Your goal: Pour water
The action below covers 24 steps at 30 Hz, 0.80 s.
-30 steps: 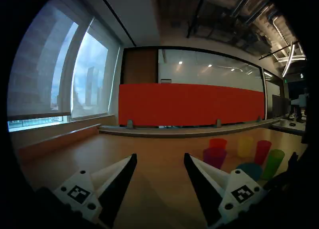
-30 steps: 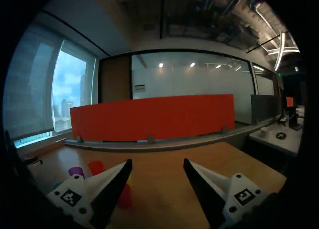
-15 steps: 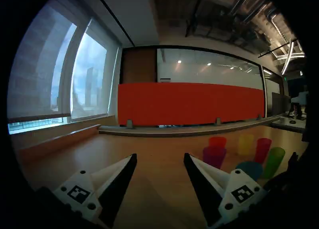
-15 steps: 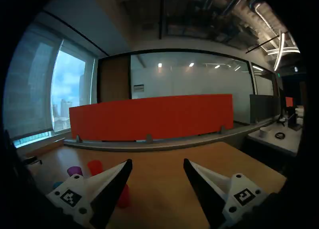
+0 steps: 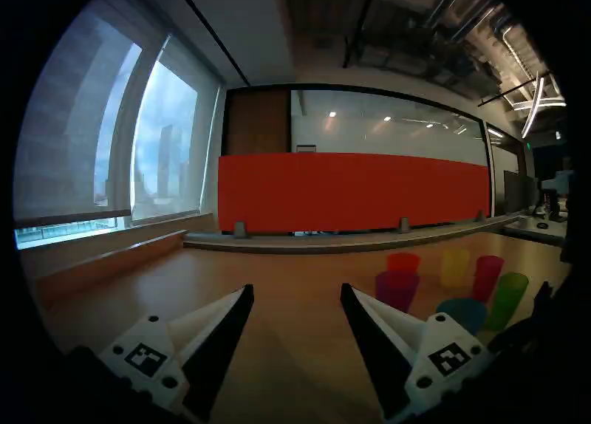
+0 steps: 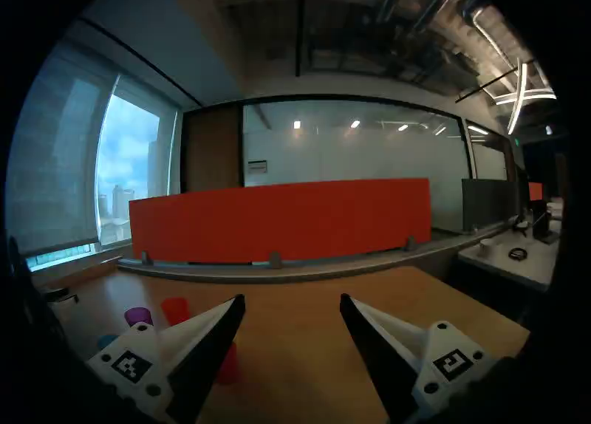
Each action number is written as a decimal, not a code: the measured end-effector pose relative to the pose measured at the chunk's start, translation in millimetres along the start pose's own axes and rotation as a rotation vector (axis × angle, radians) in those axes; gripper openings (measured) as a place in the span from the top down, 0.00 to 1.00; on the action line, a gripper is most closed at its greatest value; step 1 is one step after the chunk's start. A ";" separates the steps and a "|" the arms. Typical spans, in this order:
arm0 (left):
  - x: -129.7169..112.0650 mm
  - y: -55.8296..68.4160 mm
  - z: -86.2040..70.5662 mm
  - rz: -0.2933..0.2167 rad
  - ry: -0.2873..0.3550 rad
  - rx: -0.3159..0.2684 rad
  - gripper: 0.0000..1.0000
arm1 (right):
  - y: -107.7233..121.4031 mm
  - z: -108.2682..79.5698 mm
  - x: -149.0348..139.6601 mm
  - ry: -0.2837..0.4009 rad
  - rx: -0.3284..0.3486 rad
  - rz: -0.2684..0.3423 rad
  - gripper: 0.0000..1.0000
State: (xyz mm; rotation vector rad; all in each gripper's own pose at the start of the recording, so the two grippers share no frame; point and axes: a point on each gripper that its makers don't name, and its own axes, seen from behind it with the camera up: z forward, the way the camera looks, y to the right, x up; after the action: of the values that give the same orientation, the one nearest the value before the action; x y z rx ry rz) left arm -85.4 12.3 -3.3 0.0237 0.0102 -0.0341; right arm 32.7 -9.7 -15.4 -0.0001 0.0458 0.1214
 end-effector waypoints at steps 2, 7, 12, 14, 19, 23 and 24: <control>0.3 0.2 -0.2 0.000 0.000 0.000 0.13 | 0.3 -1.3 1.3 0.014 0.000 -0.015 0.00; 0.2 -0.3 -0.6 0.000 0.000 0.000 0.13 | 1.7 -2.1 0.2 0.049 -0.004 -0.055 0.00; 1.1 -0.9 -0.6 0.001 0.000 0.000 0.13 | -0.3 -0.8 -6.4 0.090 -0.005 -0.101 0.01; 1.0 -1.1 -0.5 0.000 0.000 0.000 0.13 | -1.9 0.9 -13.3 0.098 -0.003 -0.099 0.01; 1.0 -1.3 -0.2 0.000 0.000 0.000 0.13 | -3.8 7.4 -35.0 0.093 0.004 -0.071 0.01; 0.9 -1.3 -0.4 0.000 0.000 0.000 0.13 | -3.9 10.9 -50.0 0.077 0.013 -0.066 0.01; 0.8 -1.4 -0.4 0.000 0.000 0.000 0.13 | -3.6 11.5 -53.5 0.074 0.015 -0.069 0.01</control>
State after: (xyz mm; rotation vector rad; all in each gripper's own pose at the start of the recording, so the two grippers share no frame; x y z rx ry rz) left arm -84.6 10.8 -3.8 0.0238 0.0100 -0.0337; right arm -19.5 -19.7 -1.5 0.0084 0.1200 0.0525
